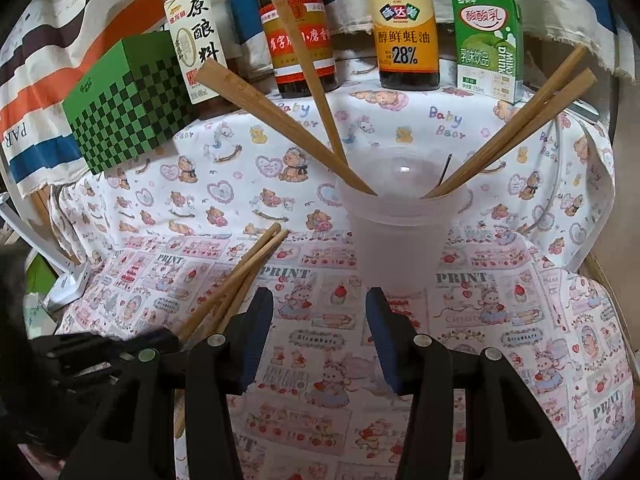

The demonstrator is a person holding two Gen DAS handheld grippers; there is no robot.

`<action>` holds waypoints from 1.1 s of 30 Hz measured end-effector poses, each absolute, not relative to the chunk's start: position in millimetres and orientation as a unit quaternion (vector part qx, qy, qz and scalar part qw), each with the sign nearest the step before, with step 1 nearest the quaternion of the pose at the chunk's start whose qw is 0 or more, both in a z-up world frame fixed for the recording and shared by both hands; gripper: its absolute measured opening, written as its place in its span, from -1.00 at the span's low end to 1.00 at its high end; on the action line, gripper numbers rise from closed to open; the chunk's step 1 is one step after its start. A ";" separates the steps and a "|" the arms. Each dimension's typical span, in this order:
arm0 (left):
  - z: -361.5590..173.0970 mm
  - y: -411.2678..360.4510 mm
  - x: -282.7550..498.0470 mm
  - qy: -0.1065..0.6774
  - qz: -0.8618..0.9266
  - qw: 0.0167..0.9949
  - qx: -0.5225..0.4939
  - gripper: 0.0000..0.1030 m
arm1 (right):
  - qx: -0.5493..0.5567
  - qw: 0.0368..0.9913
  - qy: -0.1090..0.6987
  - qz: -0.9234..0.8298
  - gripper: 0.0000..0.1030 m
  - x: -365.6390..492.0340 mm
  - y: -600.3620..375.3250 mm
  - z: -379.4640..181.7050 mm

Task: Organize utensils
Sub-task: 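Close the left tool on a chopstick while the right tool grasps another chopstick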

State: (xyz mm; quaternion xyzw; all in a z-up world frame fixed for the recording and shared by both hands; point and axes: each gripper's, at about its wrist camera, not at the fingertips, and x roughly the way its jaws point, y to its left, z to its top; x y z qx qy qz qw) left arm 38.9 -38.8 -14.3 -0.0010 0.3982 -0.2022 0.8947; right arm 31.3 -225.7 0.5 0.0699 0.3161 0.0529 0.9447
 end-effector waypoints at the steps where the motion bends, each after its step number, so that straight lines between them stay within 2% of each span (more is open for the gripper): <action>1: -8.8 -35.3 35.6 0.386 -0.201 0.900 -0.004 -0.89 | 0.072 0.945 0.315 0.052 -0.01 31.0 -225.8 0.5; 6: 16.4 -13.7 24.6 0.328 -0.180 0.927 -0.035 -0.90 | 0.067 0.941 0.327 0.062 -0.01 32.1 -216.9 -4.4; 13: 42.1 0.5 7.3 0.238 -0.131 0.962 -0.024 -0.90 | 0.059 0.920 0.371 0.109 -0.01 33.8 -190.8 -20.9; 25: 43.1 18.0 10.2 0.228 -0.057 0.972 -0.020 -0.90 | -0.008 0.885 0.434 0.167 -0.02 18.7 -134.6 -48.3; 30: 41.7 20.0 11.6 0.231 -0.051 0.971 -0.027 -0.90 | -0.029 0.891 0.432 0.138 -0.21 20.4 -135.0 -51.7; 32: 40.8 19.2 11.0 0.227 -0.048 0.972 -0.024 -0.90 | -0.023 0.893 0.433 0.118 -0.78 22.8 -141.2 -51.9; 33: 40.6 18.9 10.8 0.225 -0.047 0.973 -0.025 -0.90 | -0.025 0.895 0.432 0.108 -0.83 24.5 -143.9 -52.1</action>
